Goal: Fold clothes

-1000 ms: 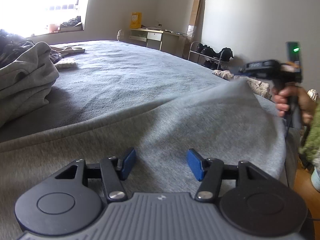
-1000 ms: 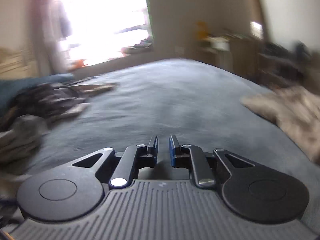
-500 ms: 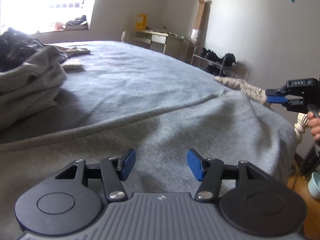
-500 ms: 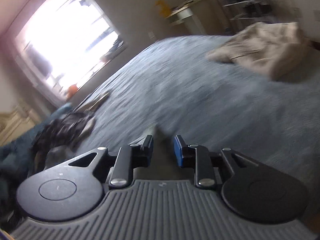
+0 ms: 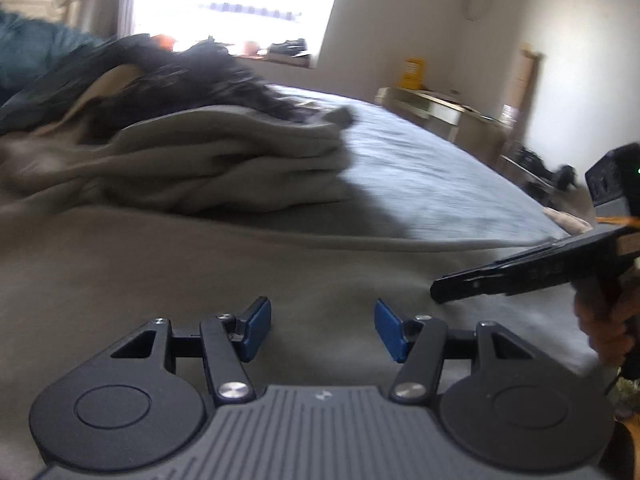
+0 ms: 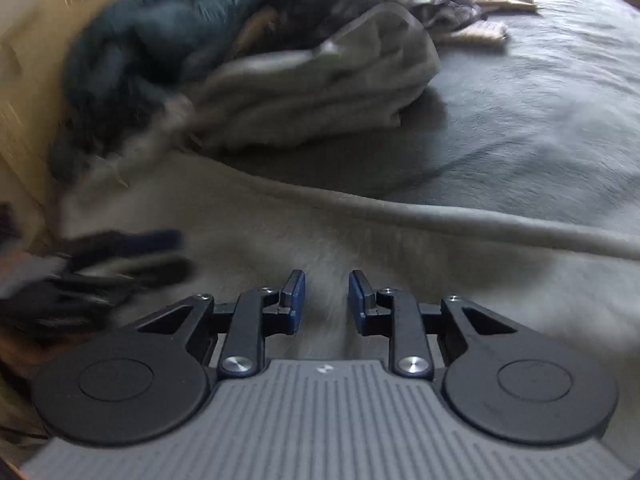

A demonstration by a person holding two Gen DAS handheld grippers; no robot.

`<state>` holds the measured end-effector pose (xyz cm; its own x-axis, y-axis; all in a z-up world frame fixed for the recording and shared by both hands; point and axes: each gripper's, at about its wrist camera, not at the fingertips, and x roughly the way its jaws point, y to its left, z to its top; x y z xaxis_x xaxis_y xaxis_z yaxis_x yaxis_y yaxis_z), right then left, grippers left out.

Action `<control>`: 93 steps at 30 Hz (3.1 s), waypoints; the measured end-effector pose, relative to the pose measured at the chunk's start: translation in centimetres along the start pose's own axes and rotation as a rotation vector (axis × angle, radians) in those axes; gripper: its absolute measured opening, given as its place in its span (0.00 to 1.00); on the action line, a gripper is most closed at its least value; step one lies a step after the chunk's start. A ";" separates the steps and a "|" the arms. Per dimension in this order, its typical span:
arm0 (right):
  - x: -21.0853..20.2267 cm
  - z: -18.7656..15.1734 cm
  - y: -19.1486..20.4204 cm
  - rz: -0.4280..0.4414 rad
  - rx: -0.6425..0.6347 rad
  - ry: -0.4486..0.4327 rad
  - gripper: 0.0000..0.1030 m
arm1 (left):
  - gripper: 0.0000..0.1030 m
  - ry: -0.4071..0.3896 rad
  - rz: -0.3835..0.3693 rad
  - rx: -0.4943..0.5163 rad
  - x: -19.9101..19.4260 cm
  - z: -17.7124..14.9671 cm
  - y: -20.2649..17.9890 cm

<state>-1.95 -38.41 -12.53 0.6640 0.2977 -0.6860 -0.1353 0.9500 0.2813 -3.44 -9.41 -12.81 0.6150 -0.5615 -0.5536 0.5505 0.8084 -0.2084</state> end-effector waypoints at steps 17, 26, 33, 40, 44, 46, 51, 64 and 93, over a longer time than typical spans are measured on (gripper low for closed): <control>0.8 1.5 -0.4 -0.216 0.152 -0.131 0.18 | 0.56 -0.048 -0.070 -0.005 0.3 -1.5 3.6; -9.6 -6.4 -13.0 -0.330 0.361 -0.210 0.01 | 0.59 -0.020 0.044 0.088 1.0 -1.2 0.9; -18.8 -9.4 -27.8 -0.575 0.691 -0.373 0.05 | 0.59 0.014 0.125 0.147 0.2 0.2 -1.7; -26.5 -18.4 -25.6 -0.376 0.888 -0.577 0.34 | 0.60 -0.028 0.079 0.245 -0.1 1.5 -6.4; -26.4 -23.7 -21.6 -0.176 0.989 -0.585 0.42 | 0.60 -0.004 -0.024 0.284 1.4 1.7 -10.7; -25.4 -25.4 -20.4 -0.100 1.040 -0.579 0.42 | 0.60 0.005 -0.071 0.306 2.1 1.5 -12.8; -23.4 -24.7 -21.4 -0.059 1.067 -0.556 0.41 | 0.60 0.033 -0.135 0.344 3.1 -0.1 -16.5; -25.1 -23.3 -20.0 -0.218 0.963 -0.566 0.05 | 0.60 0.112 -0.092 0.303 3.6 -1.5 -14.7; -21.5 -20.6 -14.4 -0.737 0.229 -0.381 0.17 | 0.61 0.096 -0.098 0.166 -0.1 -2.0 -6.3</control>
<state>-29.49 -56.56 -15.66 0.7309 -0.4789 -0.4863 0.5523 0.8336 0.0092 -8.17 -14.10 -13.04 0.5022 -0.6101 -0.6128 0.6950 0.7064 -0.1337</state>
